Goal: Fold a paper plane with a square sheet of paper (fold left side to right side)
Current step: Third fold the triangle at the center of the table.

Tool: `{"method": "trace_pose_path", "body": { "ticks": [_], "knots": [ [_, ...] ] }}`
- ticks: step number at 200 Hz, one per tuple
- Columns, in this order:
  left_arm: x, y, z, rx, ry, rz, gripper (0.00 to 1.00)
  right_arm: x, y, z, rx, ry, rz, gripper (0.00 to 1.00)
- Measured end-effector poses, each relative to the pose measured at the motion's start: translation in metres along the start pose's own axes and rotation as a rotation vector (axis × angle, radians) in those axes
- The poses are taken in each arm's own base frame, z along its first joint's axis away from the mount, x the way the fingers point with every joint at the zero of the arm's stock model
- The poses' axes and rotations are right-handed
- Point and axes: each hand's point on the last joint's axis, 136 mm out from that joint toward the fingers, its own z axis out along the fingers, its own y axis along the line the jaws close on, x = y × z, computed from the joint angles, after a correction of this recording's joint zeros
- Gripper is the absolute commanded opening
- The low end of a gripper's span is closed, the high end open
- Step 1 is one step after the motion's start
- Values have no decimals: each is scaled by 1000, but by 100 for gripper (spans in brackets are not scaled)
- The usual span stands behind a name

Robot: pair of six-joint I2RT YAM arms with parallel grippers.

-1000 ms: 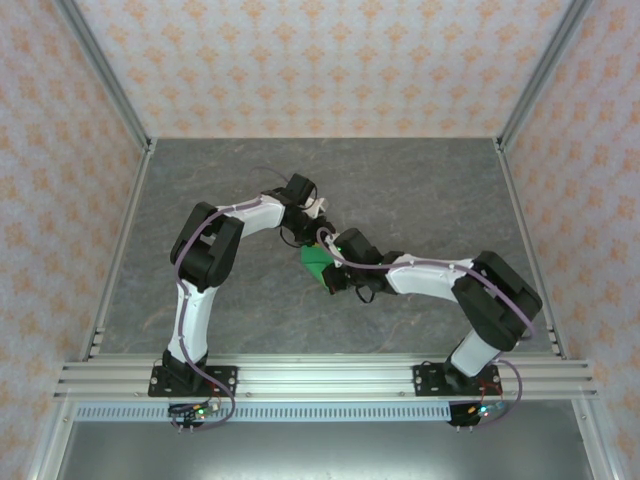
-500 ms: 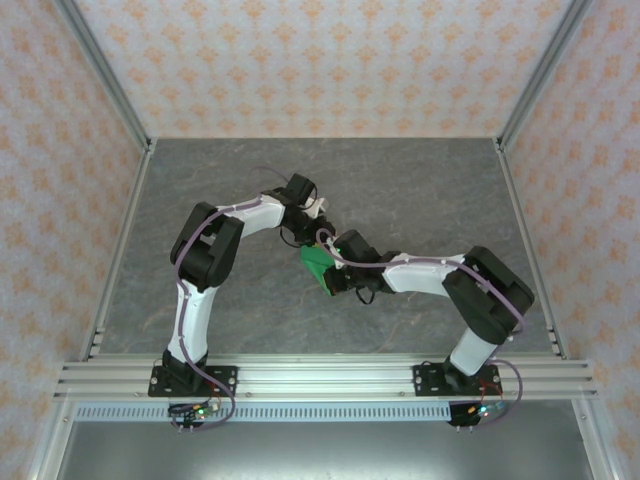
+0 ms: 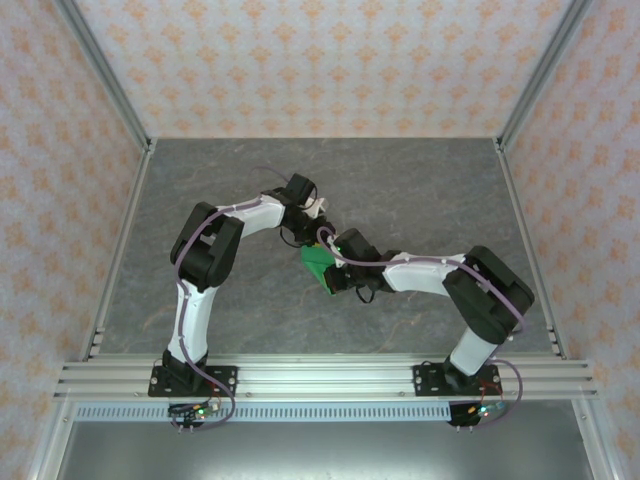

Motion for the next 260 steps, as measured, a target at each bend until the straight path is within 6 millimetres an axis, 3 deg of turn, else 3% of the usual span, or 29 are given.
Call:
{"method": "trace_pose_path", "body": {
  "ticks": [260],
  "knots": [
    [0, 0, 0, -2, 4, -3, 25, 0, -8, 6, 55, 32, 20, 5]
  ]
}}
